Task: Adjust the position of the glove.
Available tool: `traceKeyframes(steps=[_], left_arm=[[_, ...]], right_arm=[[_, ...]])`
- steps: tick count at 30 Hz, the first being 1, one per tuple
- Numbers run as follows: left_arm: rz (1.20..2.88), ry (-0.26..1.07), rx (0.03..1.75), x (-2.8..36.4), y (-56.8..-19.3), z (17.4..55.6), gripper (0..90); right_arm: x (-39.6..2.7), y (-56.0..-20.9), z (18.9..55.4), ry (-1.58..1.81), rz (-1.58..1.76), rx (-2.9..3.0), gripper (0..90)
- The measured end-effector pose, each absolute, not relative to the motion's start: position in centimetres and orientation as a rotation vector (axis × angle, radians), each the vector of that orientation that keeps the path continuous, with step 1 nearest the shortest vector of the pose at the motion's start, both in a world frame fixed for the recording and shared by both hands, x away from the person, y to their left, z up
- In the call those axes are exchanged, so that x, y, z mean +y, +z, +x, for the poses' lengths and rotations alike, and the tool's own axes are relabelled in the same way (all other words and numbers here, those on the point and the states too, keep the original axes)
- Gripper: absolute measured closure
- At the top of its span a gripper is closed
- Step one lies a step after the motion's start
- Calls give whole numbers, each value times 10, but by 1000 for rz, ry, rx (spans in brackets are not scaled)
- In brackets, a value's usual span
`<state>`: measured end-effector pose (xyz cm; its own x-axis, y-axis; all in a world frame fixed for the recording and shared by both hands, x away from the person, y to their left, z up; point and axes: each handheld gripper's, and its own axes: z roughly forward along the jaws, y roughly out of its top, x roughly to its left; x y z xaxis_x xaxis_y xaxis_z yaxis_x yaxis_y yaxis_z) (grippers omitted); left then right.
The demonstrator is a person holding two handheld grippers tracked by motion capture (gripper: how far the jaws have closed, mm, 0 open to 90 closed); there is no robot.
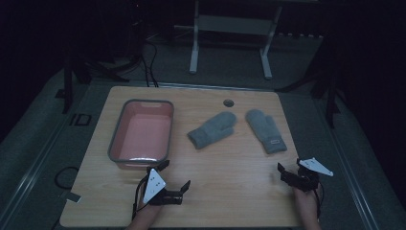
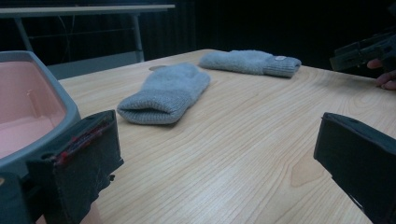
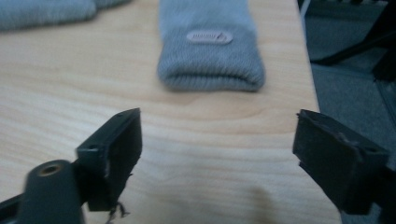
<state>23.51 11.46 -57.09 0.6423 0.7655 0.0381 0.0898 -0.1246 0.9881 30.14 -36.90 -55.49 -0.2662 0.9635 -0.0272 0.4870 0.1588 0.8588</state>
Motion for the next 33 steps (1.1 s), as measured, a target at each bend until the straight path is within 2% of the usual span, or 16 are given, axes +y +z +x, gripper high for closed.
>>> traceKeyframes(steps=[6,14,33], left_arm=[[1615,672,719,115,-571,235,9],[1619,680,712,114,-571,234,9],[1617,671,712,115,-571,234,9]], right_arm=[[-363,-549,306,967,1380,1900,141],[-351,-522,319,989,1331,1925,124],[-270,-473,381,1184,1129,2064,136]])
